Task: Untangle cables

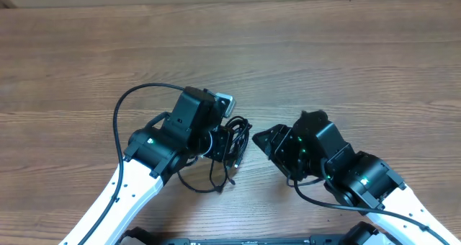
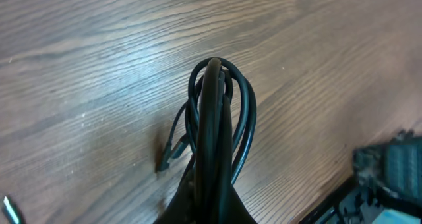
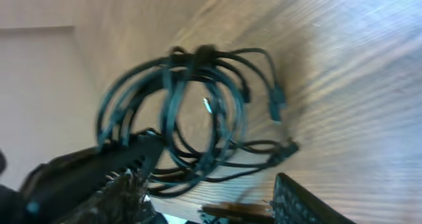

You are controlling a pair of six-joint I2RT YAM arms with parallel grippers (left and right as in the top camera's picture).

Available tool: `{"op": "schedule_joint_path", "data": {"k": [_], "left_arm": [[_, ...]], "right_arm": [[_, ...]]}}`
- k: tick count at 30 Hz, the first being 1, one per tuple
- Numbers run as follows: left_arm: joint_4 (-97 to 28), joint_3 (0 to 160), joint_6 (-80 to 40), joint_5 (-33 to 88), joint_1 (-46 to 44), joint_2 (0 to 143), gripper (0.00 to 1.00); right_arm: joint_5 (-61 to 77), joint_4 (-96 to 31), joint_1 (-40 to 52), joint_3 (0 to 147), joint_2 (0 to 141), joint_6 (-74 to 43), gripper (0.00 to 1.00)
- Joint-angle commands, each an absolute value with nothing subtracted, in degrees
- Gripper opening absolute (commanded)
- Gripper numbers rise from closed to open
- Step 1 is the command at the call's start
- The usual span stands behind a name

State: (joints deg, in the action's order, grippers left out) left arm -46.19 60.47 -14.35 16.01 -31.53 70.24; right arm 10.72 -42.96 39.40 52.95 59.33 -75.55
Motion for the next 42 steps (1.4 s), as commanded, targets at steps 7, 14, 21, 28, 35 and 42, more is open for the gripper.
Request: {"op": "schedule_joint_path", "data": {"k": [7, 14, 21, 28, 35, 42], "left_arm": [[-43.27, 61.32, -8.1, 23.86, -31.97, 68.99, 0.04], [-43.24, 61.32, -7.6, 25.58, -31.97, 68.99, 0.04], [-43.24, 61.32, -3.53, 32.67, -31.97, 68.99, 0.04], [-43.51, 61.32, -1.63, 34.48, -31.94, 68.99, 0.04], [-47.0, 61.32, -3.81, 22.39, -31.9, 68.99, 0.04], [-47.94, 61.21, -13.43, 7.01, -31.9, 69.01, 0.04]], "right_arm": [[12.56, -39.44, 39.24, 53.32, 65.39, -80.18, 0.54], [12.78, -34.98, 39.24, 53.32, 70.48, -82.43, 0.51], [11.77, -32.84, 39.22, 53.32, 72.03, -82.5, 0.43], [11.64, -33.23, 38.81, 53.32, 72.03, -82.41, 0.04], [16.58, -34.85, 33.06, 53.32, 68.86, -73.71, 0.04], [30.09, -34.89, 23.33, 53.32, 57.58, -59.16, 0.04]]}}
